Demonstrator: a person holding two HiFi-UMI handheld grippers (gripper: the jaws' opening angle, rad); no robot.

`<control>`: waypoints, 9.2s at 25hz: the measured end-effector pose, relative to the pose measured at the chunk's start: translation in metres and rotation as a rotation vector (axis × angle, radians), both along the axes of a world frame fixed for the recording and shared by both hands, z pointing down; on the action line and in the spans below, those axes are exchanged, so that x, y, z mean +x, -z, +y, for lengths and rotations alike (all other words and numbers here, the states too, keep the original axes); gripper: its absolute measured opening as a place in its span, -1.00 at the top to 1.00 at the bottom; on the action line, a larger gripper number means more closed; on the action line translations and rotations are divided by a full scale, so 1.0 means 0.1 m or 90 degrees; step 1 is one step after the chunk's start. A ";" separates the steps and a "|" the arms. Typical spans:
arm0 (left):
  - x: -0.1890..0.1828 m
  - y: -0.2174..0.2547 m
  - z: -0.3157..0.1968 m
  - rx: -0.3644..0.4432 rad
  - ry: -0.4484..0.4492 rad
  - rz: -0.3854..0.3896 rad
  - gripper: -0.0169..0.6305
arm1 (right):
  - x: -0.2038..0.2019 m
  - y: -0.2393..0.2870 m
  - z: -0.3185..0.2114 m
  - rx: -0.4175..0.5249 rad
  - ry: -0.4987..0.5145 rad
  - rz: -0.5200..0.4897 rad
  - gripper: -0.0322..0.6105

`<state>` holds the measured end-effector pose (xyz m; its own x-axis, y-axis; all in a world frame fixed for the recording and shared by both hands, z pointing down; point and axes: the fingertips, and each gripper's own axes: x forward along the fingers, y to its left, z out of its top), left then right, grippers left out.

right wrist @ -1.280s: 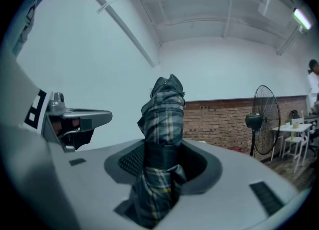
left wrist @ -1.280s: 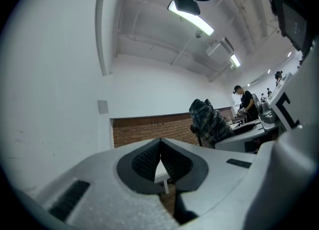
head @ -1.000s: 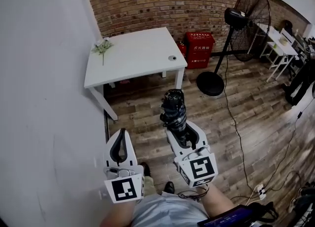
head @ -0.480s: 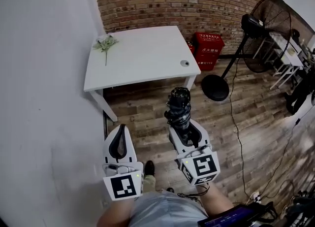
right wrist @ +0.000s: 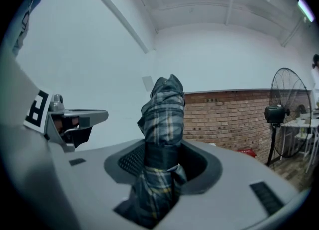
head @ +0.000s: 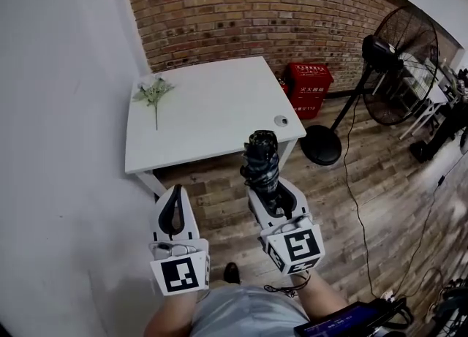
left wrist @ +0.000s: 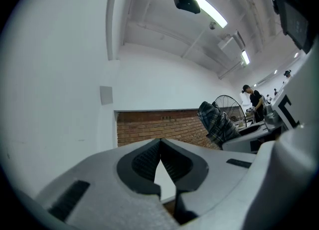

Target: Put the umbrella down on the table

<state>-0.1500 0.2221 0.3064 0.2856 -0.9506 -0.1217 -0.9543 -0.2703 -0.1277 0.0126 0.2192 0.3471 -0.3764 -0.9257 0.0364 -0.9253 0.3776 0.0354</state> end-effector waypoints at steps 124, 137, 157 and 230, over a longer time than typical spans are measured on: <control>0.03 -0.84 -5.49 -0.103 0.036 -0.054 0.93 | 0.39 -1.23 -5.45 -0.192 0.005 0.068 0.30; 0.01 -0.87 -5.55 -0.108 0.043 -0.060 0.93 | 0.42 -1.54 -5.53 -0.237 0.009 0.080 0.30; 0.03 -0.95 -5.67 -0.123 0.045 -0.063 0.93 | 0.53 -2.02 -5.60 -0.303 0.002 0.106 0.30; -0.01 0.16 -5.08 -0.011 0.089 -0.036 0.93 | 0.35 -0.13 -5.21 -0.057 0.055 0.036 0.84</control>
<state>-0.1512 -0.2863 0.2903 0.1564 -0.9834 -0.0918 -0.9742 -0.1382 -0.1786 0.0474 -0.3017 0.3600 -0.4493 -0.8821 0.1416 -0.8867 0.4596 0.0493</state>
